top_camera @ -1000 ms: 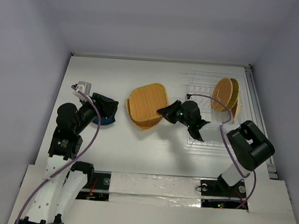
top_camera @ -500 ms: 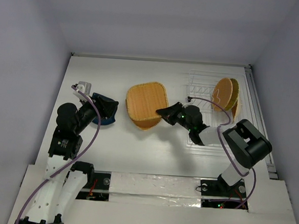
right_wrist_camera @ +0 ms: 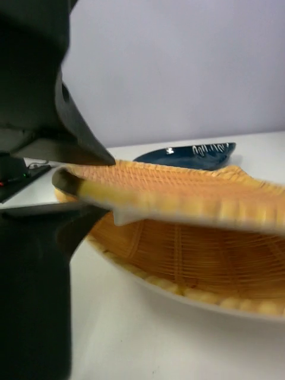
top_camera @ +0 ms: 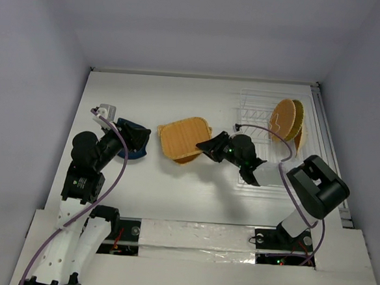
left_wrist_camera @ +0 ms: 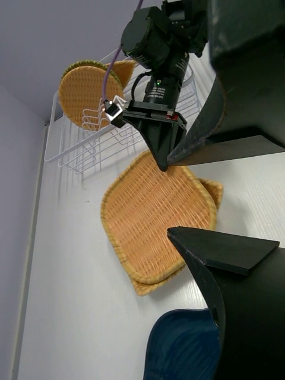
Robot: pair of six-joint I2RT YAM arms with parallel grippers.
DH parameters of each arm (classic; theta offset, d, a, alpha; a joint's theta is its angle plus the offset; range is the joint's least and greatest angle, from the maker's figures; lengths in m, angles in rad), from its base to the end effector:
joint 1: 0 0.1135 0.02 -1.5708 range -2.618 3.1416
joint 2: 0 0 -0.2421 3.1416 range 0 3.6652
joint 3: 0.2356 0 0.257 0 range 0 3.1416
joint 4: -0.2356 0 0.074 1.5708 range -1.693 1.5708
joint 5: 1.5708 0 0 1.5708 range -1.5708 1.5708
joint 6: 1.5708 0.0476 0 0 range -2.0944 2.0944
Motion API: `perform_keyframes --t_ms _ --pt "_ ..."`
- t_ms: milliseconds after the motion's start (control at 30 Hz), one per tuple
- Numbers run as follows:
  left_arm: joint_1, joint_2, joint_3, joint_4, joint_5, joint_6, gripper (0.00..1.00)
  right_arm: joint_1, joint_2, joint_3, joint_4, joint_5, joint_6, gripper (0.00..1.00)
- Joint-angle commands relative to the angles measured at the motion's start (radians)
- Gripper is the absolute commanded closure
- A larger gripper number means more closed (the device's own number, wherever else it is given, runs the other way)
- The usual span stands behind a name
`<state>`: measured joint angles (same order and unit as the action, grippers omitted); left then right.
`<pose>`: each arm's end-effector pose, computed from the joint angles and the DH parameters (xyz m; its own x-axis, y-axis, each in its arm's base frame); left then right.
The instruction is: Unload the plates from the dish rack
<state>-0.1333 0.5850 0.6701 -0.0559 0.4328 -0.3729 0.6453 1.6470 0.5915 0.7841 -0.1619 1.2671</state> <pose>0.1750 -0.0436 0.3316 -0.1684 -0.3111 -0.9353 0.5099 0.7846 -0.3528 0.2593 0.2048 0.1346 -0.7488 0.6151 -0.2469 -0.0102 0.3617 0.9322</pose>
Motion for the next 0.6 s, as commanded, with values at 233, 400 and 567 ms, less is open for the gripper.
perform_keyframes --t_ms 233,400,567 --pt "0.006 -0.011 0.02 0.05 0.017 -0.004 0.58 0.033 -0.079 0.09 -0.184 0.099 -0.133 0.6" --pt "0.006 -0.01 0.02 0.05 0.02 -0.006 0.58 0.069 -0.069 0.129 -0.268 0.108 -0.181 0.42" --pt "0.006 -0.014 0.02 0.05 0.018 -0.004 0.58 0.093 -0.088 0.154 -0.341 0.142 -0.225 0.16"
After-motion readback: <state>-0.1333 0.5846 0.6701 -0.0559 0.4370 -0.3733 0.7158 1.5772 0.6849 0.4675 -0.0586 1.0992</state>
